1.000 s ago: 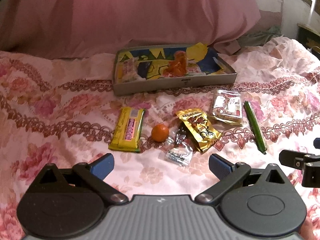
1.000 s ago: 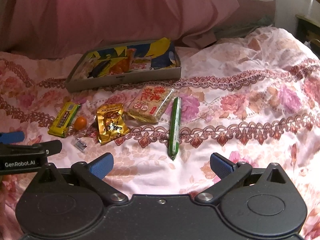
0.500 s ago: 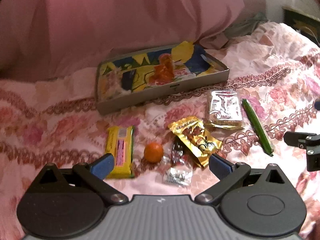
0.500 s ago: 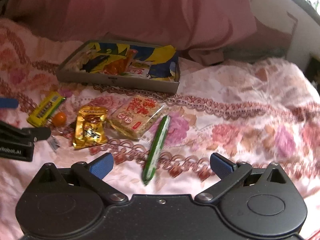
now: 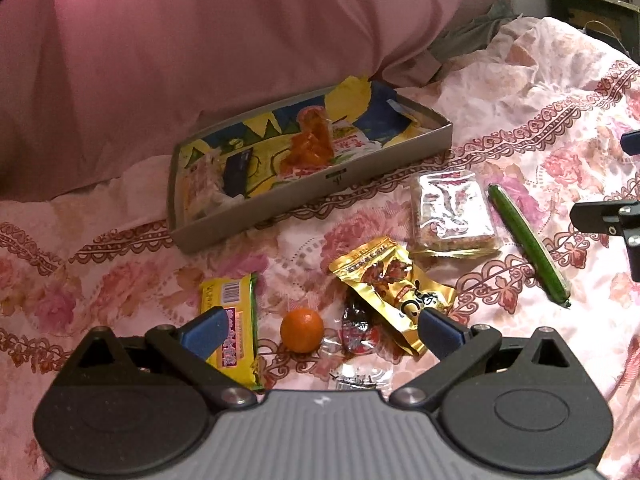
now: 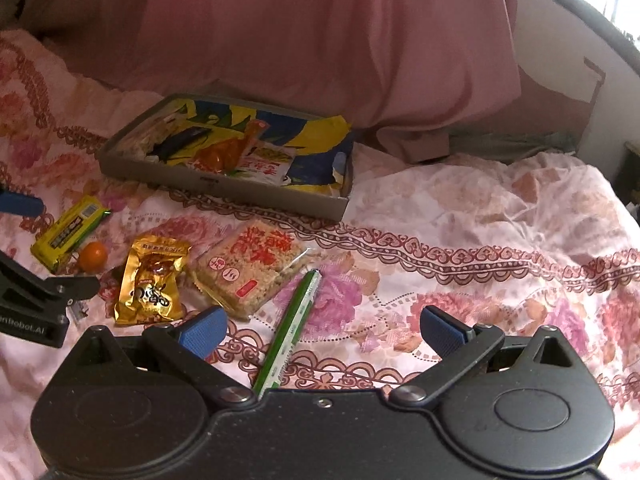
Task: Organize snacks
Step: 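Grasp the red-print rice cracker packet with the left tool while the right tool grasps the green stick packet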
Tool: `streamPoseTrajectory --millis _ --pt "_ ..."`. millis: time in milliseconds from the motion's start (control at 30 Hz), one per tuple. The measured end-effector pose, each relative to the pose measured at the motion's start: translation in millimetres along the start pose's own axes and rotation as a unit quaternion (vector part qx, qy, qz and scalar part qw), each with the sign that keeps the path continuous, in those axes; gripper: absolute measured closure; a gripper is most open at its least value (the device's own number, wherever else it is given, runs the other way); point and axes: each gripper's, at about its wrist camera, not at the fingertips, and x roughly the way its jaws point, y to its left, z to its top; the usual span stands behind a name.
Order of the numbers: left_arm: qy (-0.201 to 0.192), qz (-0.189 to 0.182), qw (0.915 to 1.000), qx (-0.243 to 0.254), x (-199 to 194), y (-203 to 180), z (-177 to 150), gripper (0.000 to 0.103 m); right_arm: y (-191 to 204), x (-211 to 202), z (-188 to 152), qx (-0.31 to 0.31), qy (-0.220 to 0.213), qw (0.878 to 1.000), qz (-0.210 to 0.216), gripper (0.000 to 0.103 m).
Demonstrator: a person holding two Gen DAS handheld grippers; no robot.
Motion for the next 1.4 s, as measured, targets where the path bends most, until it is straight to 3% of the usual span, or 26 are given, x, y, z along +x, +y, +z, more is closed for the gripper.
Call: streamPoseTrajectory --millis 133,333,467,700,900,1267,1400 --pt "-0.002 -0.002 1.0 0.003 2.2 0.1 -0.1 0.0 -4.0 9.8 -0.8 0.006 0.009 1.0 -0.005 0.001" --pt "-0.002 -0.013 0.9999 0.003 9.3 -0.1 -3.2 0.0 -12.1 43.9 -6.8 0.018 0.066 0.998 0.002 0.001" --pt "-0.009 -0.036 0.9993 -0.008 15.1 3.2 -2.7 0.0 -19.9 54.0 -5.3 0.049 0.072 0.996 0.019 0.001" --pt "-0.039 -0.083 0.9958 0.003 33.2 -1.8 23.5 0.0 -21.4 68.6 -9.3 0.079 0.107 0.99 0.051 0.002" --pt "-0.029 -0.107 0.9939 -0.003 60.6 -10.7 51.6 0.0 -19.0 72.5 -14.2 0.091 0.122 0.986 0.067 0.007" --pt "-0.007 -0.135 0.9907 0.02 88.2 -41.2 70.0 0.001 -17.5 80.7 -17.2 0.117 0.13 0.98 0.089 0.026" --pt "-0.002 -0.14 0.9894 0.037 93.5 -51.0 73.2 0.001 -20.6 82.8 -18.9 0.128 0.135 0.979 0.078 0.047"
